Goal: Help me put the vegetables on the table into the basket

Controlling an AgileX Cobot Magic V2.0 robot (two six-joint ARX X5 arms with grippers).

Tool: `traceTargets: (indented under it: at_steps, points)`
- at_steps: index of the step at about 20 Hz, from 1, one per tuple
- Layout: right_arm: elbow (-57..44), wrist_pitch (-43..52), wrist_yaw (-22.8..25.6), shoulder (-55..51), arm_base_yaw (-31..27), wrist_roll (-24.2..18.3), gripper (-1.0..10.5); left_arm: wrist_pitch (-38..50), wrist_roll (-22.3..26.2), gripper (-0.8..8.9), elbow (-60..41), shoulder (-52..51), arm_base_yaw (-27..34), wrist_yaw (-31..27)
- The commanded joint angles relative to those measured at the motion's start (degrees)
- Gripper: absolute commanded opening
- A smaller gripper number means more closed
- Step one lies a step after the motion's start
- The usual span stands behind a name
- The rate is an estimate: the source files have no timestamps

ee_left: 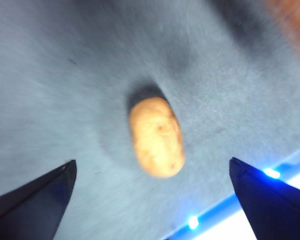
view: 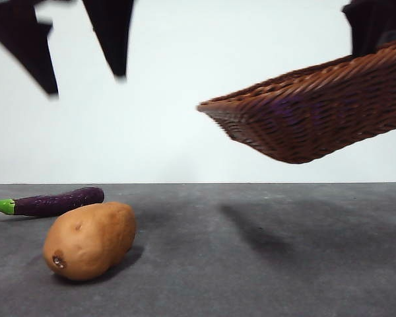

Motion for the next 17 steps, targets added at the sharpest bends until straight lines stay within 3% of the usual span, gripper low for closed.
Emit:
traceTargets:
  at_steps: [1, 4, 6, 12, 16, 17]
  points:
    - [-0.2, 0.1, -1.7, 0.0, -2.9, -2.0, -0.1, 7.0, -4.2, 5.34, -8.4, 0.1, -0.3, 0.7]
    - [-0.2, 0.0, -2.3, 0.0, -6.2, -3.2, -0.1, 17.3, -6.8, 5.39, -16.4, 0.2, -0.3, 1.3]
    - [-0.2, 0.1, -2.3, 0.0, -7.5, -3.7, -0.1, 21.3, -7.2, 6.08, -18.9, 0.5, -0.1, 1.8]
    - [-0.2, 0.0, -2.4, 0.0, -8.3, -4.9, -0.1, 22.5, -7.6, 6.05, -19.1, 6.9, -0.2, 1.8]
    - [-0.2, -0.1, -2.4, 0.0, -8.3, -5.2, -0.1, 24.2, -7.4, 5.78, -19.1, 10.5, -0.2, 1.8]
    - [-0.2, -0.1, -2.4, 0.0, -8.3, -5.2, -0.1, 24.4, -7.3, 4.91, -19.1, 10.5, -0.2, 1.8]
